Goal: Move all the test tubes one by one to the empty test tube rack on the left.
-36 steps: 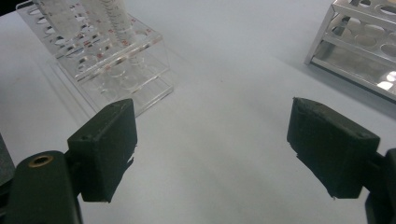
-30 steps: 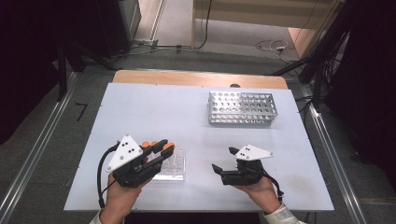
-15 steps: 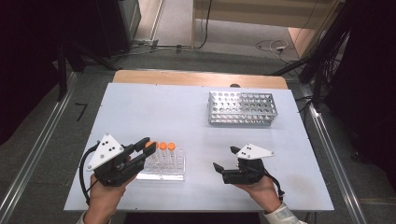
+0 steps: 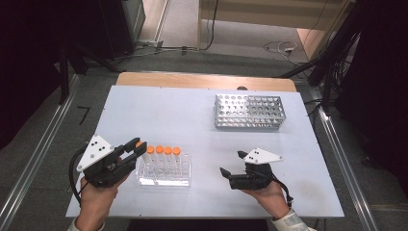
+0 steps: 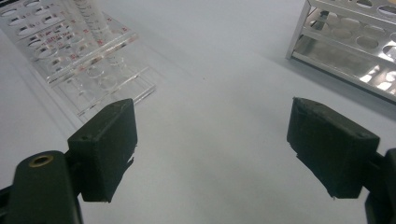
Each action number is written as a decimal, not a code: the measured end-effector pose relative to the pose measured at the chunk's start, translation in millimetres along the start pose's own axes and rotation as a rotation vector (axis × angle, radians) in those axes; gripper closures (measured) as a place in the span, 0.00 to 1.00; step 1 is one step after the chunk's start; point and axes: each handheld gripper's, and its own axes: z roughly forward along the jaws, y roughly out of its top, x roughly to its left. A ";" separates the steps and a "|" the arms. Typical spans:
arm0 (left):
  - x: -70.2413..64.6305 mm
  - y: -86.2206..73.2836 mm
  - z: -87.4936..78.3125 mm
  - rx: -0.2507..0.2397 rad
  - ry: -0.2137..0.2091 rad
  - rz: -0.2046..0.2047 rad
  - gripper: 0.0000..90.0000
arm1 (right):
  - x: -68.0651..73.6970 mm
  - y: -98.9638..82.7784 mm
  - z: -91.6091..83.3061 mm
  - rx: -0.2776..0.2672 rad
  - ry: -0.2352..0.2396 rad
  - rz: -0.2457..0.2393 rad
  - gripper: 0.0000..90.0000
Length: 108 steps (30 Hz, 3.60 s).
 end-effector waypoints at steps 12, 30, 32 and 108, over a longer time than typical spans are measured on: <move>8.2 -1.3 7.5 -0.015 0.057 0.010 0.78 | 0.7 -0.1 0.6 0.004 0.000 0.000 0.17; 13.9 -20.3 25.4 0.027 0.063 -0.016 0.78 | 1.4 -0.7 1.7 0.008 0.001 -0.004 0.17; 14.6 -22.0 25.7 0.034 0.062 -0.019 0.78 | 1.2 -0.7 1.7 0.007 -0.001 -0.004 0.17; 34.8 -49.3 9.1 -0.003 0.162 -0.144 0.31 | -40.9 -13.5 -23.2 -0.033 -0.114 0.094 0.17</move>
